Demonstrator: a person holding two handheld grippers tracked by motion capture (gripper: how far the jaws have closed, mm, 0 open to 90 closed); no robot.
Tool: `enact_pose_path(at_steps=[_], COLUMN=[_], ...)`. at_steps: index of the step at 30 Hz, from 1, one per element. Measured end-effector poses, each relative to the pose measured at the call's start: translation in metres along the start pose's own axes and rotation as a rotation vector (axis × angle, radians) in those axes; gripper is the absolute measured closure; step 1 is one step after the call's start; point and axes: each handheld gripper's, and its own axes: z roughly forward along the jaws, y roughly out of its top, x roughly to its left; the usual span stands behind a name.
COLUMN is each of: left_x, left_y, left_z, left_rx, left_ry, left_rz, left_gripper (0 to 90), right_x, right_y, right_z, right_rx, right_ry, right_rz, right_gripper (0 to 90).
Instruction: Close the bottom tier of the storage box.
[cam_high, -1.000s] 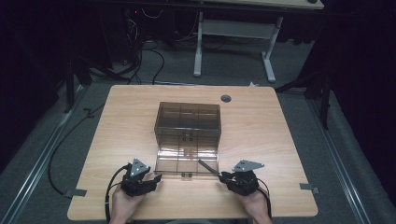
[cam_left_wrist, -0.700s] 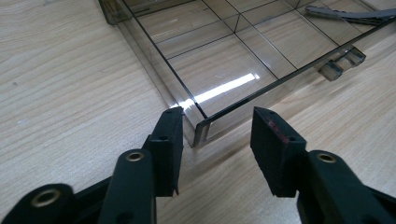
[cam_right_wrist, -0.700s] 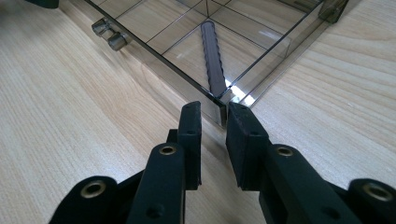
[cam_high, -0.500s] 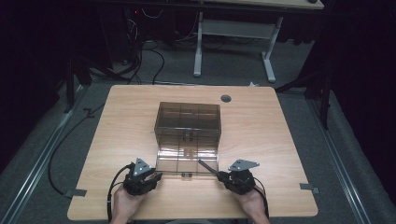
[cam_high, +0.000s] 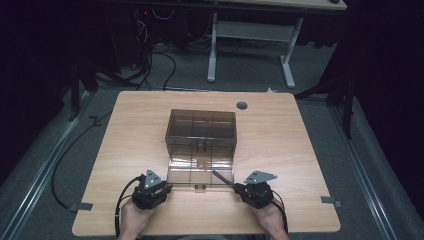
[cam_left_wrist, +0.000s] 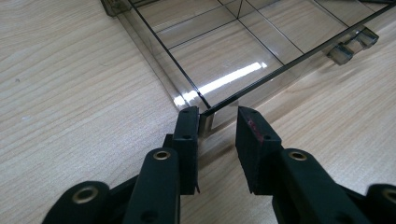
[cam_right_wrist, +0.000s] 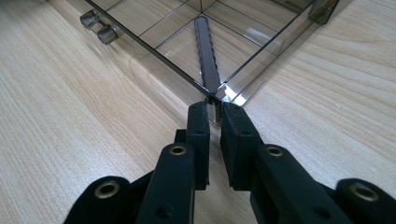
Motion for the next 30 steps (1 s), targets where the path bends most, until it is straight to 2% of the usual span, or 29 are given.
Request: enact_pose_path(at_steps=[3,8,17,30], left_x=[0.0001,0.0036,0.0044,0.0048], left_y=[0.0002,0.002,0.0042,0.0066], left_z=[-0.0004,-0.0007,-0.0005,0.0019], left_rx=[0.002,0.007,0.031,0.032], left_ry=[0.0,-0.013,-0.004,0.017], left_rz=[0.003,-0.029,-0.021,-0.024], left_gripper=[71.3,73.0,75.9,77.1], right_x=[-0.0008,-0.0021,-0.0038,-0.0053], right_y=[-0.0003,0.0017,0.0033,0.0069], right_z=[-0.0005,-0.0004,0.0003,0.0027], right_rx=[-0.006,0.006,0.012,0.017], right_ry=[0.002,0.001,-0.004,-0.009], right_rz=[0.005,-0.011,-0.023,-0.03], right_gripper=[83.1,83.7,84.3,84.3])
